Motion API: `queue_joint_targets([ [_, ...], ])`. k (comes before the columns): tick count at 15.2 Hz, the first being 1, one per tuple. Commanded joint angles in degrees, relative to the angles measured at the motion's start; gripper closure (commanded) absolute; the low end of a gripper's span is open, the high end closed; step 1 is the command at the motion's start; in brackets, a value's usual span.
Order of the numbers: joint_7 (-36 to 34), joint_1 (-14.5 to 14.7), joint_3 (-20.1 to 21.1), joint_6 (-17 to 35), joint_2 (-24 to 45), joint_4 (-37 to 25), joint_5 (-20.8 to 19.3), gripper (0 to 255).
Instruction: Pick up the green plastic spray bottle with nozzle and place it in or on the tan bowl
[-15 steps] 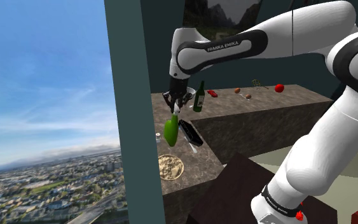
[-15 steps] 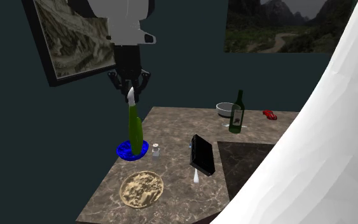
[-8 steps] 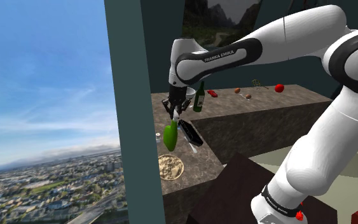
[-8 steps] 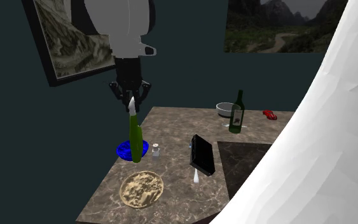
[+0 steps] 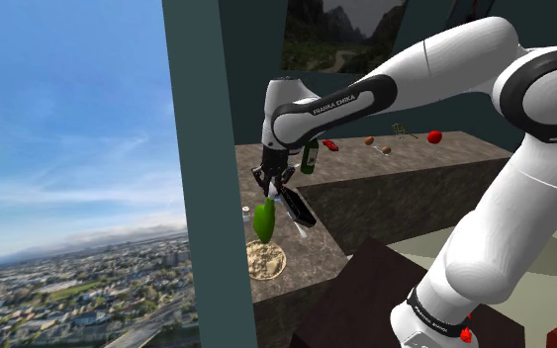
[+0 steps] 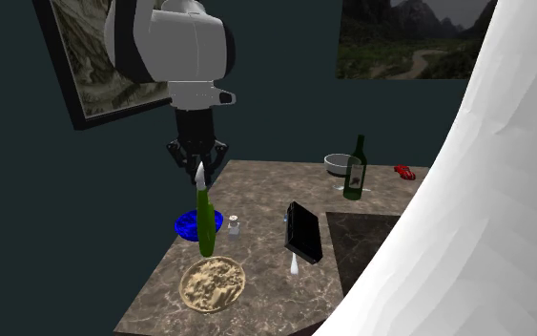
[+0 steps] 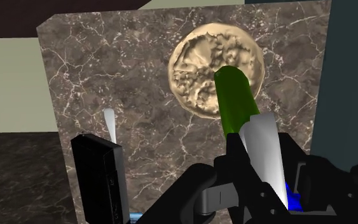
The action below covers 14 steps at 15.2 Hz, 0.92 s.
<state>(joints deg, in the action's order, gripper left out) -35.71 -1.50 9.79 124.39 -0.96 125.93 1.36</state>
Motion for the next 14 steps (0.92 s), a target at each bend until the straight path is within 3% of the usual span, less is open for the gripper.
queue_joint_targets([
  [1,-0.09,0.01,0.02,1.52,0.81,0.67,-0.15,255],
  [14,-0.91,0.15,-0.03,11.29,6.90,4.43,-1.44,255],
])
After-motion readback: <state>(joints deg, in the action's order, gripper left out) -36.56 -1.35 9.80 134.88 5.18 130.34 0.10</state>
